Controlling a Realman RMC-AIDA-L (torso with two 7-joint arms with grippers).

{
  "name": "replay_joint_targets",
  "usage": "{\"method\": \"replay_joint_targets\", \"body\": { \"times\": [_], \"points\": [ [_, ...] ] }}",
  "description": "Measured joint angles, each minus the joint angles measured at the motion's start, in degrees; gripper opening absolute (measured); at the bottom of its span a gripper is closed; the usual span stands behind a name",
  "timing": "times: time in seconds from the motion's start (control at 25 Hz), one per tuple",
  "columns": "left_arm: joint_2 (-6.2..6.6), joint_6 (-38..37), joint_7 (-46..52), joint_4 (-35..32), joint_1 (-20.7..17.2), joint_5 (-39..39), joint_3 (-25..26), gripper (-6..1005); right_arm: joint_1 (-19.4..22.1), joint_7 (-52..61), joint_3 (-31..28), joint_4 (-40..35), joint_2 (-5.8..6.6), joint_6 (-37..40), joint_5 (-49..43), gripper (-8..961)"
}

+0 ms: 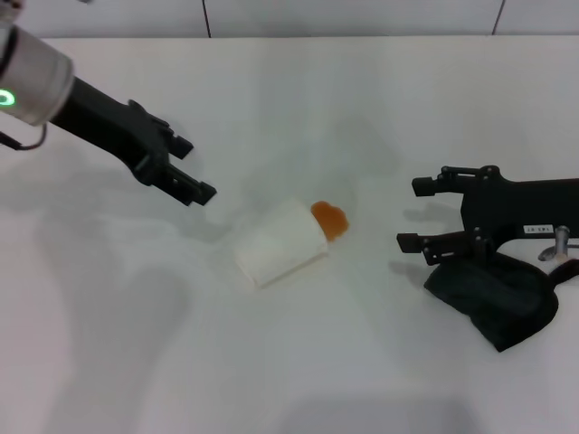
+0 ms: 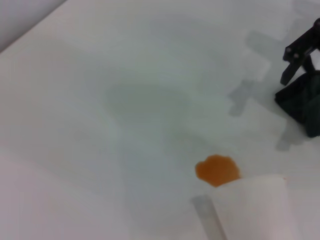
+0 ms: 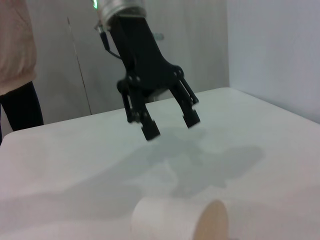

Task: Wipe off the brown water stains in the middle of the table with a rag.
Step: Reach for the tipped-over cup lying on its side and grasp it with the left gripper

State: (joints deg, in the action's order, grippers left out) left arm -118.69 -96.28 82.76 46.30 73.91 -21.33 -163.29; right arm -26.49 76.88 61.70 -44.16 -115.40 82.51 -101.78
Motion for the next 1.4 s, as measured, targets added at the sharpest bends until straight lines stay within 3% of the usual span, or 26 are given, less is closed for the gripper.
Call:
{"method": "replay_joint_targets", "body": {
  "times": [0.16,0.56,1.4],
  "points": [
    [-0.19,3.1,3.4,-4.3,0.1,0.0,0.1,874,-0.2,0.0,0.0,0.2,0.00,0.1,0.0,869],
    [-0.48,4.7,8.6,-7.5,-1.7,2.7,0.2,875,-0.3,0.0,0.0,0.3,0.00,0.0,0.0,869],
    [-0.40,10.1,8.6,-16.4,-3.6,1.4,0.1,875,-0.3,0.0,0.8,0.2,0.00,-0.7,0.0,870]
  ]
}}
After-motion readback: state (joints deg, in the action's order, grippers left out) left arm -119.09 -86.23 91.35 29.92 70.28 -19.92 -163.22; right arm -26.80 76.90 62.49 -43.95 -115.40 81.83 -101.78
